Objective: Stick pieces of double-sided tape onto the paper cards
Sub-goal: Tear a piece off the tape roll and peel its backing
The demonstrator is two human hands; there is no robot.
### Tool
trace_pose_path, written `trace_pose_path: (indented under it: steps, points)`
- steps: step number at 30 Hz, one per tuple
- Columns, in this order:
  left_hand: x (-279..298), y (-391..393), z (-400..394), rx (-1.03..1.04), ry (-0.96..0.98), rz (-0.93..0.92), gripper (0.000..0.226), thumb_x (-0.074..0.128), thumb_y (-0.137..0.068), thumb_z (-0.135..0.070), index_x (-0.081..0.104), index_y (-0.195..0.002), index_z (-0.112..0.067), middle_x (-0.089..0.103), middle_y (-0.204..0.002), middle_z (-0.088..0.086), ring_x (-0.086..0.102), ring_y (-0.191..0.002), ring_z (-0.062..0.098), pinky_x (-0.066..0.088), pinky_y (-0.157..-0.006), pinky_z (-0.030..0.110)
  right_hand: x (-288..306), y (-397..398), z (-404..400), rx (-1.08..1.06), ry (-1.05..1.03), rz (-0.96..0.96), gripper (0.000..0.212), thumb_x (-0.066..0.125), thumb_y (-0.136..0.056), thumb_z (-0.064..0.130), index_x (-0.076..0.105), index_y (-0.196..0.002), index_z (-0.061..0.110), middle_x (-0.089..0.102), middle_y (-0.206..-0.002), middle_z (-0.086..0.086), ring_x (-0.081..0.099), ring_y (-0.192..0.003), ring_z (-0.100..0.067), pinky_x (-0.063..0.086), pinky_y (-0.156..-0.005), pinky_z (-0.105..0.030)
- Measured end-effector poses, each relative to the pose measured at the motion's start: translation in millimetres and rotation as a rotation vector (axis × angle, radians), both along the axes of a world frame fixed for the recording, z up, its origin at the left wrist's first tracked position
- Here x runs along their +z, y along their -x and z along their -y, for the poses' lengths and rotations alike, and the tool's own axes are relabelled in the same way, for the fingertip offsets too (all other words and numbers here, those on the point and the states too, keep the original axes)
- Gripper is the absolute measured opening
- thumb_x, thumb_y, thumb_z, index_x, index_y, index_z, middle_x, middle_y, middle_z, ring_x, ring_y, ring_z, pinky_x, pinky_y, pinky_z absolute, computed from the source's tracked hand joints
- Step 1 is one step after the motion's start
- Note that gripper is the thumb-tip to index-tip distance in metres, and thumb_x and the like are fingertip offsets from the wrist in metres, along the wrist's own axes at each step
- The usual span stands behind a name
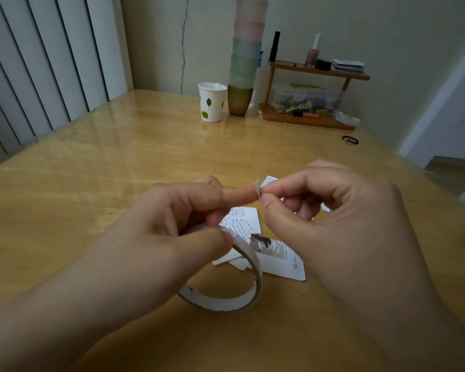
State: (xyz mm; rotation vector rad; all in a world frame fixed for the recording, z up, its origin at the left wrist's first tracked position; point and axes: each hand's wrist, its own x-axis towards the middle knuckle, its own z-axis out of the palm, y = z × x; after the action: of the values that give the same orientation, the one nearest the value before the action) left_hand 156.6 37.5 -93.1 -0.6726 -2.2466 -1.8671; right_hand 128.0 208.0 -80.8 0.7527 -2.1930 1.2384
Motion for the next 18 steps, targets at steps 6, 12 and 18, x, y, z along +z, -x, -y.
trace_pose_path:
  steps: [6, 12, 18]
  points:
    - [0.6, -1.2, -1.0, -0.008, -0.014, 0.035, 0.044, 0.061, -0.058, -0.032, 0.072, -0.099, -0.041, 0.040, -0.067, -0.010, 0.034, -0.062, 0.026, 0.032, -0.053, 0.020, -1.6, -1.3, 1.2, -0.057, -0.094, -0.126, 0.006, 0.070, -0.073, 0.018, 0.072, -0.072, 0.024, 0.052, -0.061, 0.012, 0.052, -0.060, -0.012, 0.041, -0.054, -0.015]
    - [0.3, -0.2, -0.5, -0.010, -0.009, 0.036, 0.043, 0.061, -0.059, -0.032, 0.072, -0.100, -0.041, 0.040, -0.067, -0.011, 0.036, -0.062, 0.022, 0.032, -0.053, 0.020, -2.7, -1.2, 0.7, -0.068, -0.085, -0.132, 0.008, 0.069, -0.072, 0.015, 0.072, -0.069, 0.022, 0.049, -0.060, 0.013, 0.050, -0.058, -0.010, 0.040, -0.052, -0.014]
    - [0.2, 0.1, 0.4, -0.028, -0.029, 0.046, 0.043, 0.063, -0.057, -0.031, 0.073, -0.099, -0.040, 0.040, -0.067, -0.010, 0.038, -0.064, 0.017, 0.034, -0.056, 0.016, -1.0, -0.5, -1.4, -0.085, -0.128, -0.170, 0.008, 0.069, -0.072, 0.015, 0.070, -0.069, 0.022, 0.049, -0.062, 0.012, 0.051, -0.062, -0.014, 0.041, -0.055, -0.018]
